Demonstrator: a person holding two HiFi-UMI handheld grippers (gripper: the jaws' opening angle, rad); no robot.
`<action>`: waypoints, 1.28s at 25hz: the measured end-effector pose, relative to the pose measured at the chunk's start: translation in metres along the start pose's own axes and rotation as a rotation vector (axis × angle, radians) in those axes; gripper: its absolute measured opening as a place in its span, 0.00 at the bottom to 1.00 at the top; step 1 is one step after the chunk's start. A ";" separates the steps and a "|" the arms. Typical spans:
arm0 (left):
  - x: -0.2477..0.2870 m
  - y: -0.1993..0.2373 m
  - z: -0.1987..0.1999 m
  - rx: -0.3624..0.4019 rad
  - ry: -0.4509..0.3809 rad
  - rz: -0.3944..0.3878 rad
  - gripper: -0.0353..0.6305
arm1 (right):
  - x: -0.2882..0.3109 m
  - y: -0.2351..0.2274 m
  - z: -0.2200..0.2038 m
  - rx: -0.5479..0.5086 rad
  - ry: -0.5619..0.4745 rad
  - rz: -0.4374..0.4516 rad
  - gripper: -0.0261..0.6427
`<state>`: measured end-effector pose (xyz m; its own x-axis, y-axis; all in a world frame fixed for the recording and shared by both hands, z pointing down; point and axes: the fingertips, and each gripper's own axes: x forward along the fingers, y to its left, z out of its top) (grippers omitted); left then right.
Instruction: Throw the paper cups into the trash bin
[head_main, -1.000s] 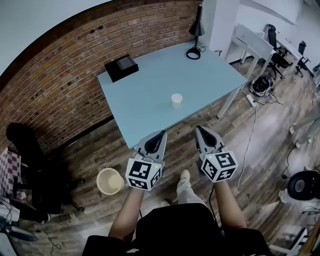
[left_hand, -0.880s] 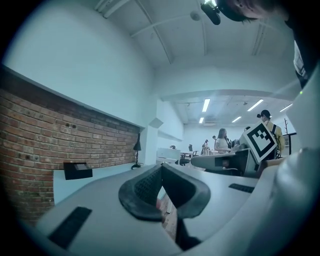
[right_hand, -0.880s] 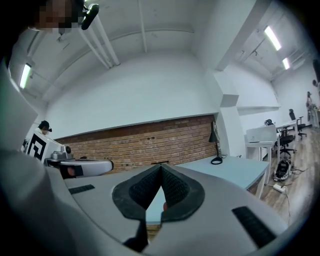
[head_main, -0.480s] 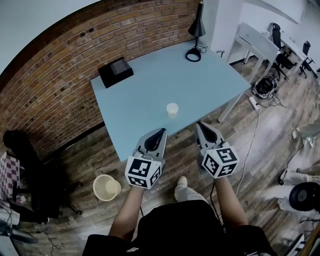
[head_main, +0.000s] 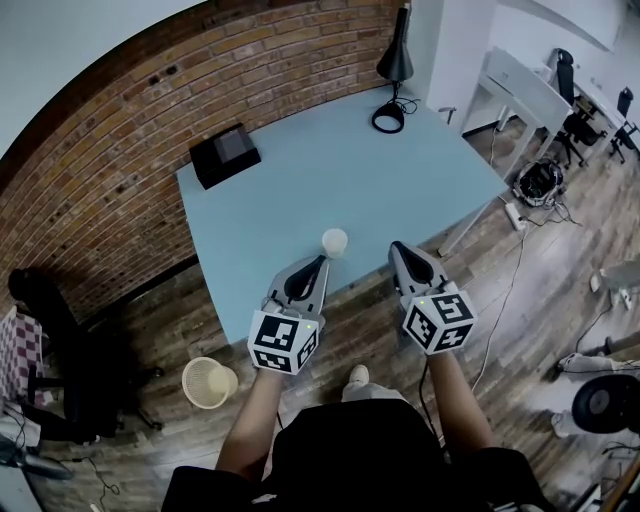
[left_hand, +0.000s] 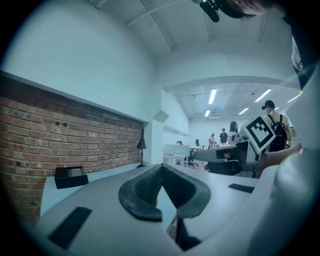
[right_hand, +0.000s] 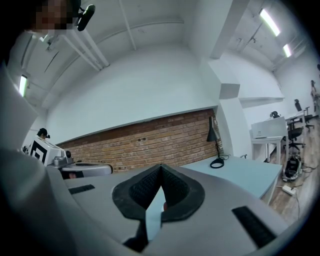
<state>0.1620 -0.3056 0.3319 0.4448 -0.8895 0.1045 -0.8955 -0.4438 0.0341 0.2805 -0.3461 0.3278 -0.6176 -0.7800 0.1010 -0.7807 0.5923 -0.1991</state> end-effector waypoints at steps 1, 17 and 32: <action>0.006 0.001 0.000 -0.002 0.003 0.006 0.06 | 0.001 -0.007 0.001 0.003 0.001 0.001 0.03; 0.059 0.019 -0.031 0.041 0.065 -0.008 0.06 | 0.044 -0.052 -0.028 0.051 0.088 -0.007 0.03; 0.106 0.055 -0.081 0.110 0.212 -0.252 0.06 | 0.087 -0.055 -0.043 0.099 0.076 -0.172 0.03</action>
<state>0.1583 -0.4153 0.4249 0.6280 -0.7133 0.3111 -0.7457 -0.6659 -0.0214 0.2660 -0.4377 0.3895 -0.4846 -0.8481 0.2142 -0.8643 0.4265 -0.2667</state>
